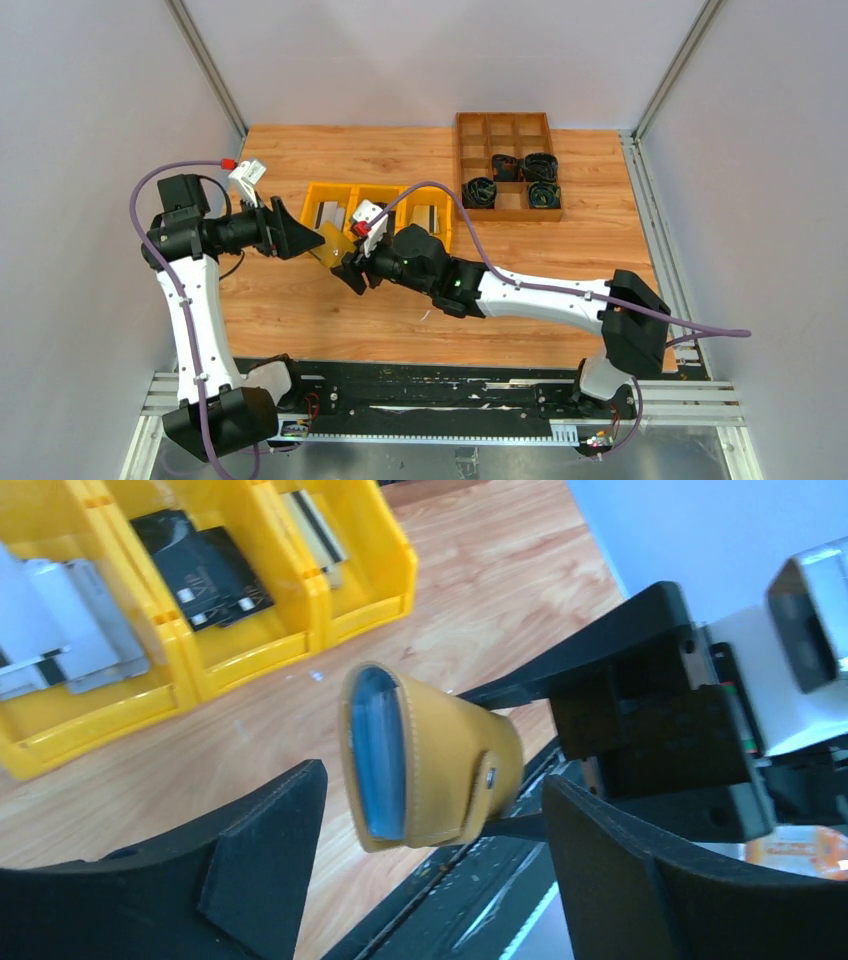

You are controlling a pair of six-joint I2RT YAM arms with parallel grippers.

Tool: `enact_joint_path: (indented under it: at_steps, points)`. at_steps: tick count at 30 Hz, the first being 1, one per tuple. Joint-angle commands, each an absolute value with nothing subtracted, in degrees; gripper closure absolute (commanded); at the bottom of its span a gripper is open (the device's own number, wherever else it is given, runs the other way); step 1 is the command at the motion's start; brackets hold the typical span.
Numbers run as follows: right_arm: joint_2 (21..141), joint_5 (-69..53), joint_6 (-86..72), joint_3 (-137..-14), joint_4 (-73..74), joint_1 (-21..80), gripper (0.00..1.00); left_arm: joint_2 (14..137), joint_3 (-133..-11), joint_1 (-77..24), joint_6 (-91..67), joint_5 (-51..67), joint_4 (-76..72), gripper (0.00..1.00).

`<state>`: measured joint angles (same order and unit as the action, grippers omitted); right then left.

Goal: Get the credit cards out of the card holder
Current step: Pick up the card holder from the center of the board.

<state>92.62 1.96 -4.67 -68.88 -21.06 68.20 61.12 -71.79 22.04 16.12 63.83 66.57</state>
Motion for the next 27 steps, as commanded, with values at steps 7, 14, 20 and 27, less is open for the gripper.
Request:
enact_joint_path:
  at_steps: [7, 14, 20, 27]
  points:
    - [88.3, 4.8, -2.7, -68.9, -24.9, 69.0, 0.39, 60.6, -73.7, 21.4, 9.1, 66.8, 67.0, 0.31]
    - [88.8, 5.1, -1.3, -71.0, -24.9, 69.9, 0.39, 60.7, -73.2, 21.3, 6.6, 68.8, 67.1, 0.33]
    - [89.1, 5.8, -0.9, -72.2, -25.1, 70.3, 0.39, 60.7, -72.8, 21.3, 5.9, 69.4, 67.1, 0.61]
    - [89.5, 5.5, -0.6, -73.0, -26.0, 70.9, 0.39, 59.7, -71.6, 21.3, 5.6, 69.4, 67.0, 0.69]
